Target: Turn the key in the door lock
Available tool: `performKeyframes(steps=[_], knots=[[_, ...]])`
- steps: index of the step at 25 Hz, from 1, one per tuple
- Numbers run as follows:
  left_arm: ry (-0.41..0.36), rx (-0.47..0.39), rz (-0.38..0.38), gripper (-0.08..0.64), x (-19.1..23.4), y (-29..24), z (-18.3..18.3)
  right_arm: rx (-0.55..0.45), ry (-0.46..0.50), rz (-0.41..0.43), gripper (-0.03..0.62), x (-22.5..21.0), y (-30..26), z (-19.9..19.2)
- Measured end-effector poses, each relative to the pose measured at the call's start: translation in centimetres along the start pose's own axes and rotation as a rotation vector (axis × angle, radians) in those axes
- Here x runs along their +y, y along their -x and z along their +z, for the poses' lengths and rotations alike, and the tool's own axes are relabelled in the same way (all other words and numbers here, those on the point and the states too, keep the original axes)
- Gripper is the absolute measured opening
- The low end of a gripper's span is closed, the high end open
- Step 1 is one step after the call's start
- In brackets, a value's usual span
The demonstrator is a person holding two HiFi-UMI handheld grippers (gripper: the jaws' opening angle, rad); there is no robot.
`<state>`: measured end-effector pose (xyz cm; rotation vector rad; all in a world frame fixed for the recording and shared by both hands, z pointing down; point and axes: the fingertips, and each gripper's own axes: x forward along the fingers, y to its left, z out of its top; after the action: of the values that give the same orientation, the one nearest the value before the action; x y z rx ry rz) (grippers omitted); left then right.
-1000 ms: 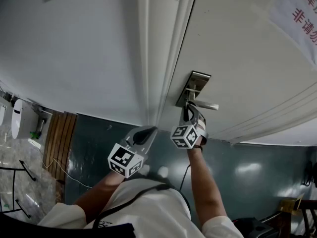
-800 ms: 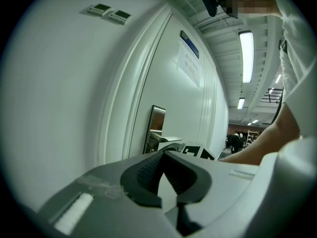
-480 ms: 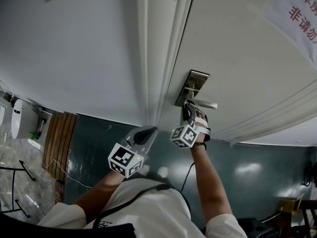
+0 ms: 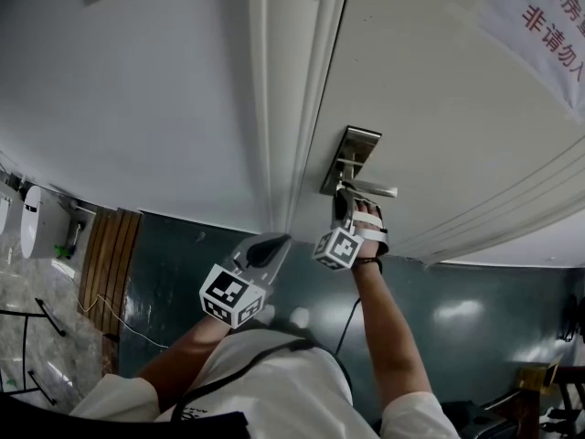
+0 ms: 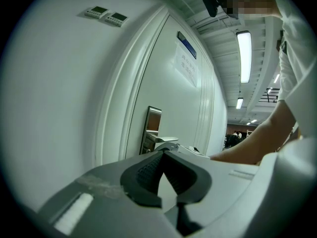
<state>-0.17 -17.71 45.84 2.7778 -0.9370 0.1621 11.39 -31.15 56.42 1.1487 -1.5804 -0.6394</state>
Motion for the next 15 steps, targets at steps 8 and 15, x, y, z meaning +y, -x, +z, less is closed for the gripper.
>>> performKeyframes(steps=[8,15], knots=[[-0.014,0.005,-0.002,0.006,-0.4,-0.2,-0.1,-0.022,-0.103,0.004,0.14,-0.8,0.3,0.1],[-0.022,-0.007,-0.009,0.006,-0.7,-0.8,0.5,-0.087,-0.192,-0.007,0.141,-1.2,2.0,0.3]])
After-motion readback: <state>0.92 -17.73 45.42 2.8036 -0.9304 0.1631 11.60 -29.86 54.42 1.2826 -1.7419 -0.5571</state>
